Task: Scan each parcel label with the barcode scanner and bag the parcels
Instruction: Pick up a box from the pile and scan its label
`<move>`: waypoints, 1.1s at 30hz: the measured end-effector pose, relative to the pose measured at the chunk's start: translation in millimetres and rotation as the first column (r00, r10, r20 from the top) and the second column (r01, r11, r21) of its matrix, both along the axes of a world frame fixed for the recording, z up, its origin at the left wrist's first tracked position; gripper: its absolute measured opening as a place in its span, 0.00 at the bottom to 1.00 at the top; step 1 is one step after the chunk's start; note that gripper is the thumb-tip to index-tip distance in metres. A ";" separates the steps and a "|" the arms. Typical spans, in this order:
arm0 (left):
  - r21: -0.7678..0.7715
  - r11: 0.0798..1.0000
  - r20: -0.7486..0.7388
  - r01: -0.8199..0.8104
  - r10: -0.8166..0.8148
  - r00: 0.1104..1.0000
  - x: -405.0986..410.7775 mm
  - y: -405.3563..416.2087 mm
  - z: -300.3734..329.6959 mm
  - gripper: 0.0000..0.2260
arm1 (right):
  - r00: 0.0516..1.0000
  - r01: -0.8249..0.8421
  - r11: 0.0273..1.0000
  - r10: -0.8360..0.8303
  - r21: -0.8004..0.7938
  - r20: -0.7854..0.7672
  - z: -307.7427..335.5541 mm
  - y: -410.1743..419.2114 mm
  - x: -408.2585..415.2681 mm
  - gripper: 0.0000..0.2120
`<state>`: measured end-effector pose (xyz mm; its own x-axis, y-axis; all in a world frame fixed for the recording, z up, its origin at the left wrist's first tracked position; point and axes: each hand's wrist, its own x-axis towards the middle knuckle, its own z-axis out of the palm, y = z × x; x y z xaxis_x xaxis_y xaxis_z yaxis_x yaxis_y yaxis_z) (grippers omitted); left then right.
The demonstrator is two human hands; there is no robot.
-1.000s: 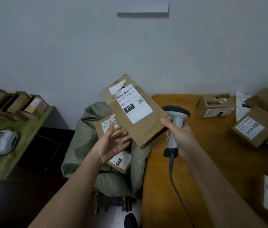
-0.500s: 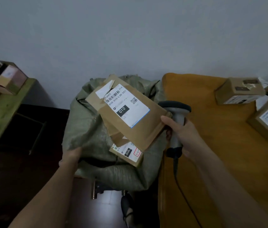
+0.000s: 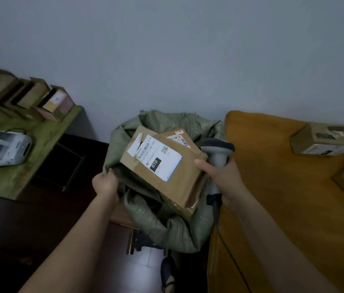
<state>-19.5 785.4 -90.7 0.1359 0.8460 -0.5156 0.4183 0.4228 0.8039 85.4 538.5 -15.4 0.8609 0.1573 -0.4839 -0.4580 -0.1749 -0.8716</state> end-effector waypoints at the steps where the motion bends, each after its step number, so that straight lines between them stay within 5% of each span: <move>1: 0.075 0.997 0.021 -0.001 -0.001 1.000 0.6 -2.9 10.2 0.11 | 1.000 -0.011 0.999 0.012 -0.046 0.024 -0.9 5.2 -4.6 0.54; 4: 0.172 0.984 0.058 0.036 -0.047 0.997 4.3 -9.0 26.9 0.09 | 0.997 -0.020 0.991 0.030 -0.130 0.075 -7.3 19.4 -18.9 0.47; 8: -0.206 0.971 0.105 0.121 -0.101 0.989 13.1 -7.3 23.6 0.04 | 0.991 -0.112 0.985 0.100 -0.134 -0.093 -25.4 26.9 -31.0 0.37; 11: -0.446 0.863 0.130 0.236 -0.199 0.971 18.4 -9.8 21.9 0.10 | 0.984 0.017 0.998 -0.027 -0.058 -0.176 -34.9 12.9 -27.9 0.23; 18: -0.541 0.799 0.034 0.261 -0.290 0.957 25.1 -20.3 10.1 0.12 | 0.900 0.306 0.948 -0.317 -0.086 -0.299 -60.2 -35.0 7.2 0.12; 24: -0.468 0.850 -0.102 0.241 -0.323 0.941 21.6 -24.0 5.3 0.19 | 0.875 0.171 0.985 -0.142 0.020 -0.464 -89.1 -30.9 7.2 0.22; 33: -0.619 0.647 0.182 0.446 -0.434 0.882 0.7 -14.9 -5.2 0.22 | 0.876 0.120 0.993 -0.099 0.015 -0.472 -108.8 -9.8 13.8 0.28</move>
<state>-18.8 770.5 -95.9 0.4193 0.1648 -0.8928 0.6785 0.5965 0.4288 99.2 528.7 -124.2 0.5467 0.1048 -0.8307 -0.8295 -0.0679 -0.5544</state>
